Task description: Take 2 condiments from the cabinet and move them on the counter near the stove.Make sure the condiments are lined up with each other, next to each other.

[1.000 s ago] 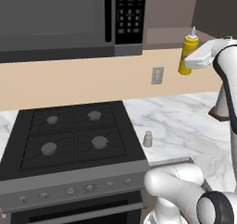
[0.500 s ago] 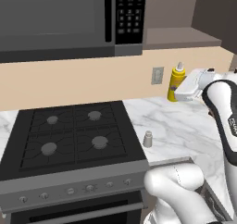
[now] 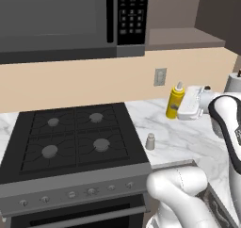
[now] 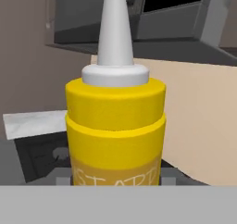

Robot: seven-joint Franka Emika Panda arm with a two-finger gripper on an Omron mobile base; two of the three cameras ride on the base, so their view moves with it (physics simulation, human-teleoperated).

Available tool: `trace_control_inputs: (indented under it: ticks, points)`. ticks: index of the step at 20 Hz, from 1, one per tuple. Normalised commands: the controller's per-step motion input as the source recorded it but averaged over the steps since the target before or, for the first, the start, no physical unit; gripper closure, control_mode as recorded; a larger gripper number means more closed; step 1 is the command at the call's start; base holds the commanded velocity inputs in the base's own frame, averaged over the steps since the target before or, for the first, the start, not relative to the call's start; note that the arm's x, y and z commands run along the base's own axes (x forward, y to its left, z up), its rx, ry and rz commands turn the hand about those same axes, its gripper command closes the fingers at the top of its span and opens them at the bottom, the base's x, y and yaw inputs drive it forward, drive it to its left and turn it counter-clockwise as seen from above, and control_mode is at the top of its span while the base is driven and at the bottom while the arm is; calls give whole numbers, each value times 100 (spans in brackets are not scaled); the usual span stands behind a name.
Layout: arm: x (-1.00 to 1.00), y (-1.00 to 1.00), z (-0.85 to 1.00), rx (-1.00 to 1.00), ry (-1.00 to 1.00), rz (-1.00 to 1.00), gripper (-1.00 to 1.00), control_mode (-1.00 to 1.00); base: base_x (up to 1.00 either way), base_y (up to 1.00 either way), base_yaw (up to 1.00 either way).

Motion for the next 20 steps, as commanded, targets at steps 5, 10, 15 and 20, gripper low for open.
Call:
trace_control_inputs:
  ticks: [5, 10, 15, 20]
  points:
    - [8, -24, -36, 0, 3, 25, 100, -100, 0, 0, 0]
    - [33, -18, -55, 0, 8, 34, 100, -100, 0, 0, 0]
    - [19, -3, -46, 0, 1, 26, 100, -100, 0, 0, 0]
    - [0, -3, -11, 1, 0, 4, 100, -100, 0, 0, 0]
